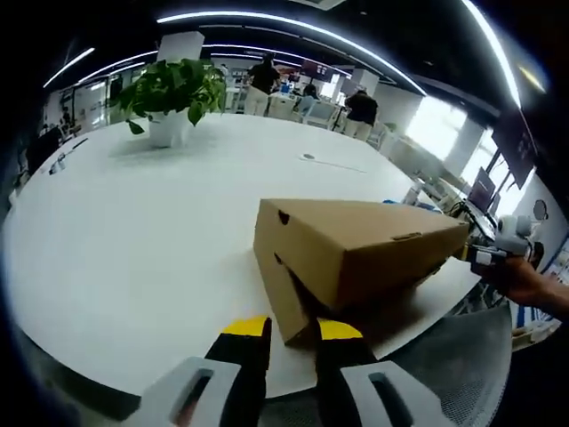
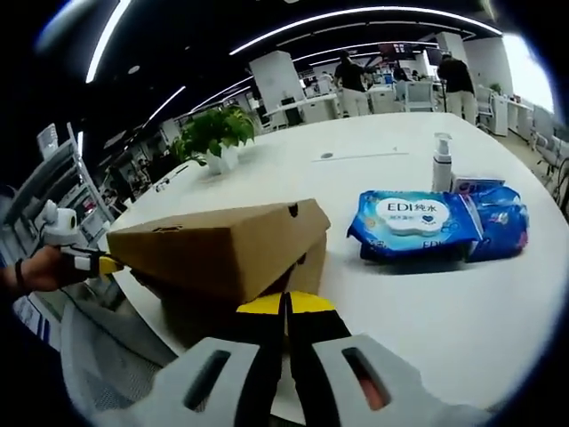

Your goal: Operate the shoe box by opening the lid, removing the specified soft item, and placing it in the target area until the item is outside and the box remains undamaged.

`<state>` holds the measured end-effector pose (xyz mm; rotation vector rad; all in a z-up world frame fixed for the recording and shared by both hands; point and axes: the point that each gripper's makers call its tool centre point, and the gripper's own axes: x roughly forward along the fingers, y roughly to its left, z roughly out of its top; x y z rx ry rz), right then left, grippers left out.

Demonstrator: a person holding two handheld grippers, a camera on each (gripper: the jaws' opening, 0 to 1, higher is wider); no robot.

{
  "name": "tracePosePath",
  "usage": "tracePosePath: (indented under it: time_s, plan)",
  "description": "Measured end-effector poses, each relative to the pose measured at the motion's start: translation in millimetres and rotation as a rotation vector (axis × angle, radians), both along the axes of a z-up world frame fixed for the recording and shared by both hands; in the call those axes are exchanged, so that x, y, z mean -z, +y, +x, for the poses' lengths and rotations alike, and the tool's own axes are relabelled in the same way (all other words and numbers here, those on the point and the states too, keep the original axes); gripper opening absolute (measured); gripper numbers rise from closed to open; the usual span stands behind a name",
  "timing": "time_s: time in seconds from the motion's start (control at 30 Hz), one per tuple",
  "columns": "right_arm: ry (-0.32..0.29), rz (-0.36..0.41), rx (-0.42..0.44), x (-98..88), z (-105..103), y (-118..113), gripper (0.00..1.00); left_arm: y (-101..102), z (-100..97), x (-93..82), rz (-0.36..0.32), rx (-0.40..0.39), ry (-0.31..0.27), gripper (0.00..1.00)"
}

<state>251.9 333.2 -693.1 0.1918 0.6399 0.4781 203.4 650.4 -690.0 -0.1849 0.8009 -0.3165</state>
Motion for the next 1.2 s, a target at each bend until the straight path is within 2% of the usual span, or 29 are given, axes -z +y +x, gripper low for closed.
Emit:
tracePosePath:
  time_s: [0.13, 0.23, 0.43, 0.67, 0.8, 0.9, 1.0, 1.07, 1.2]
  plan:
    - [0.013, 0.022, 0.029, 2.8, -1, -7, 0.00, 2, -2.8, 5.9, 0.021, -0.004, 0.018, 0.17]
    - [0.016, 0.011, 0.024, 4.0, -2, -7, 0.00, 2, -1.5, 5.5, -0.002, -0.012, 0.012, 0.18]
    - [0.030, 0.016, 0.013, 7.1, -5, -2, 0.00, 3, 0.3, 5.4, -0.004, -0.016, 0.011, 0.18]
    - [0.015, 0.014, 0.003, 0.6, -3, -4, 0.00, 5, 1.8, -4.3, -0.059, -0.050, -0.021, 0.19]
    - [0.004, 0.076, 0.024, -9.4, 1, -6, 0.03, 4, 4.2, -10.8, -0.071, -0.059, -0.045, 0.21]
    - [-0.002, 0.113, 0.032, -15.7, 2, -6, 0.07, 0, 6.2, -19.2, -0.109, -0.069, -0.065, 0.23]
    - [-0.003, 0.222, 0.084, -21.1, 7, -6, 0.08, -5, 8.4, -15.5, -0.107, -0.054, -0.055, 0.25]
    - [0.022, 0.258, 0.065, -17.8, 4, 0, 0.13, -11, 8.0, -12.3, -0.113, -0.043, -0.040, 0.25]
    - [0.062, 0.246, -0.009, -6.7, -5, 15, 0.23, -18, 8.1, -2.3, -0.103, -0.022, 0.002, 0.25]
